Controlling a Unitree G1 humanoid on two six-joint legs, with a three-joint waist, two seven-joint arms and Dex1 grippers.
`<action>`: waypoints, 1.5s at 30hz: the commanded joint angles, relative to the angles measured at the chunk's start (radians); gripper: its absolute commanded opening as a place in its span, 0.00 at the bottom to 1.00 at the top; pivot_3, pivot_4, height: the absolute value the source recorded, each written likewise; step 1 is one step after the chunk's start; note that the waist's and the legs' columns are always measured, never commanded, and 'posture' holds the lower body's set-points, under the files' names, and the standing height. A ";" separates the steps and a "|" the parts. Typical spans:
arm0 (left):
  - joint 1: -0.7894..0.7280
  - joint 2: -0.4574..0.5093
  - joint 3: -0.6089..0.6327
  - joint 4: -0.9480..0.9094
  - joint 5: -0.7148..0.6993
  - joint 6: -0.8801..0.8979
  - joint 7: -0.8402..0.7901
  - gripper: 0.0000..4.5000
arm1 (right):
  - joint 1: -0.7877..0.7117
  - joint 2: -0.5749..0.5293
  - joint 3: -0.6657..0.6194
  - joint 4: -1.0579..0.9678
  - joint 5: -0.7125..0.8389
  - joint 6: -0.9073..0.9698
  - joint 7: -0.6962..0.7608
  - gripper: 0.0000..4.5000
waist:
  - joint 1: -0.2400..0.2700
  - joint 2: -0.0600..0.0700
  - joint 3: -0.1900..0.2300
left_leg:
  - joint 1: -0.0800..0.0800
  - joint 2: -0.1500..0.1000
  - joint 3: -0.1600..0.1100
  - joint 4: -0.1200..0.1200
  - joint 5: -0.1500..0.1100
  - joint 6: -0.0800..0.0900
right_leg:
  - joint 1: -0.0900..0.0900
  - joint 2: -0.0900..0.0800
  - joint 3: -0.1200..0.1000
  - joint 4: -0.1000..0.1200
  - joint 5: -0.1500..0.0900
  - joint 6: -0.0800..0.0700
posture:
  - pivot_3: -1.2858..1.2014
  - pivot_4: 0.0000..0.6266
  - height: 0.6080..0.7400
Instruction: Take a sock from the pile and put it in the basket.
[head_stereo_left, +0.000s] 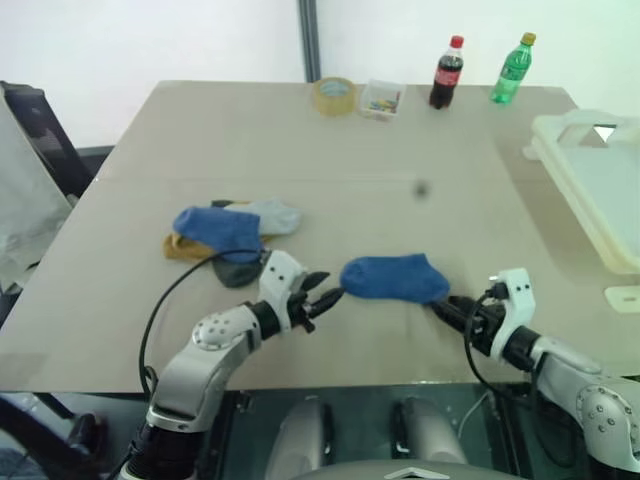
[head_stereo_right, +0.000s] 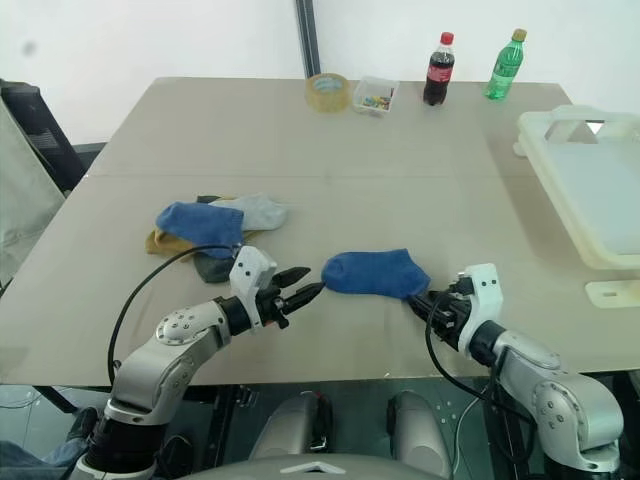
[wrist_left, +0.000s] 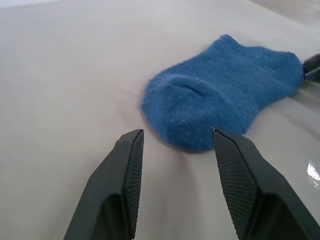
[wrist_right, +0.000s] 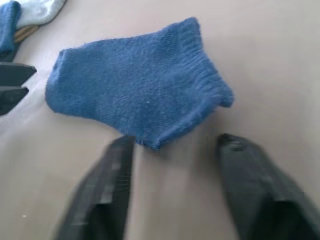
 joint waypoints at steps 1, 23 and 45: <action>-0.037 0.019 0.024 -0.020 0.056 -0.063 0.039 0.51 | 0.072 -0.133 -0.041 -0.084 -0.014 -0.143 0.179 0.73 | 0.008 0.001 0.001 | 0.000 0.000 0.000 0.000 0.000 0.000 | 0.000 0.000 0.000 0.000 0.000 0.000 | 0.52 0.24 1.00; -0.017 0.080 0.087 0.020 0.467 -0.061 0.347 0.51 | -0.025 -0.262 -0.024 -0.021 -0.032 -0.482 0.434 0.73 | 0.022 -0.004 0.003 | 0.000 0.000 0.000 0.000 0.000 0.000 | 0.000 0.000 -0.001 -0.001 0.000 0.000 | 0.52 0.24 1.00; -0.056 0.071 0.103 0.077 0.506 -0.178 0.369 0.51 | -0.010 -0.243 0.032 -0.026 -0.054 -0.505 0.398 0.73 | 0.022 -0.004 0.003 | 0.000 0.000 0.000 0.000 0.000 0.000 | 0.000 -0.002 -0.001 0.000 0.000 0.000 | 0.52 0.24 1.00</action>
